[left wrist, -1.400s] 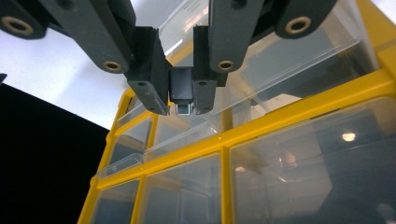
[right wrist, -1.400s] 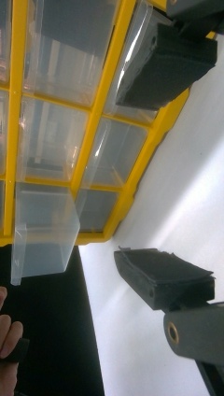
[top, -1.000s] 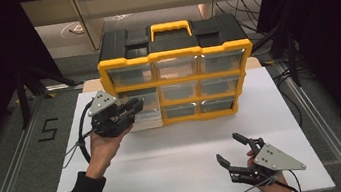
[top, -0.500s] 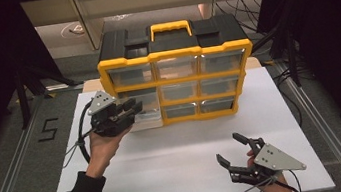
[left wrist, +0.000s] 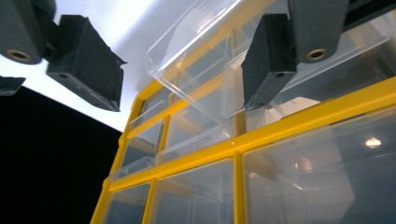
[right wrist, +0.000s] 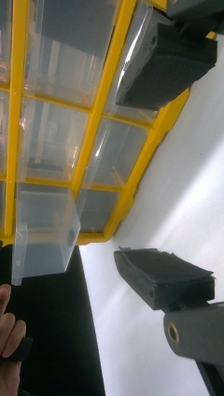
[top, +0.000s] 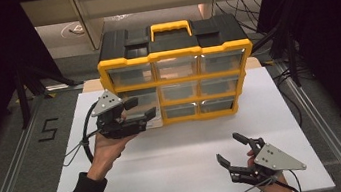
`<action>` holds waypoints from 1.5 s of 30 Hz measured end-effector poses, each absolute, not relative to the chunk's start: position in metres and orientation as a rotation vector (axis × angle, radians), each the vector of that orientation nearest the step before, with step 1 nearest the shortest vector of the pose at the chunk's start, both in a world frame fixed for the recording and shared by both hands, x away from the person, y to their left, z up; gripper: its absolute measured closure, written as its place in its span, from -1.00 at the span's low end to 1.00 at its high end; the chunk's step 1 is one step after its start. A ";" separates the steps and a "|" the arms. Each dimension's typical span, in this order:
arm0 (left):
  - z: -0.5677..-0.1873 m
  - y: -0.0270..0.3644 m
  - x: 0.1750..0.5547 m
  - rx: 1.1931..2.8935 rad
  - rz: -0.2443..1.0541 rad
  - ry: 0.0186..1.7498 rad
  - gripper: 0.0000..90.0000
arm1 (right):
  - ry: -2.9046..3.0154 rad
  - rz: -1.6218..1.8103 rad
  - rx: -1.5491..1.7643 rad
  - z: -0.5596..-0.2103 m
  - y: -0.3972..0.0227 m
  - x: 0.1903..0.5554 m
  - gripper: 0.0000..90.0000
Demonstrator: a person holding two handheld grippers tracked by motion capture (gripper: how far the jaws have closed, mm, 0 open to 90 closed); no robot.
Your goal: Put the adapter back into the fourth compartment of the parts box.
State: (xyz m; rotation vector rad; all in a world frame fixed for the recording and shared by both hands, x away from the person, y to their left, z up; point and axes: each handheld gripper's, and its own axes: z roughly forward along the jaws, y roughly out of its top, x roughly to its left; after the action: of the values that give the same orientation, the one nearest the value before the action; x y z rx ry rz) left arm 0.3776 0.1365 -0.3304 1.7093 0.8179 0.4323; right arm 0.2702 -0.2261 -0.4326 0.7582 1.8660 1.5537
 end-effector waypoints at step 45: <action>-0.353 0.122 0.333 1.586 0.392 0.560 -0.53 | 1.867 1.557 0.757 -0.433 -0.225 0.269 -0.51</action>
State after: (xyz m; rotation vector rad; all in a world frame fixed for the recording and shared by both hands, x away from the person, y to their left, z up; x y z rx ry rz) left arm 0.3326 0.1217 -0.3535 1.5857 0.5595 0.3917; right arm 0.2695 -0.2253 -0.4326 0.7568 1.8670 1.5565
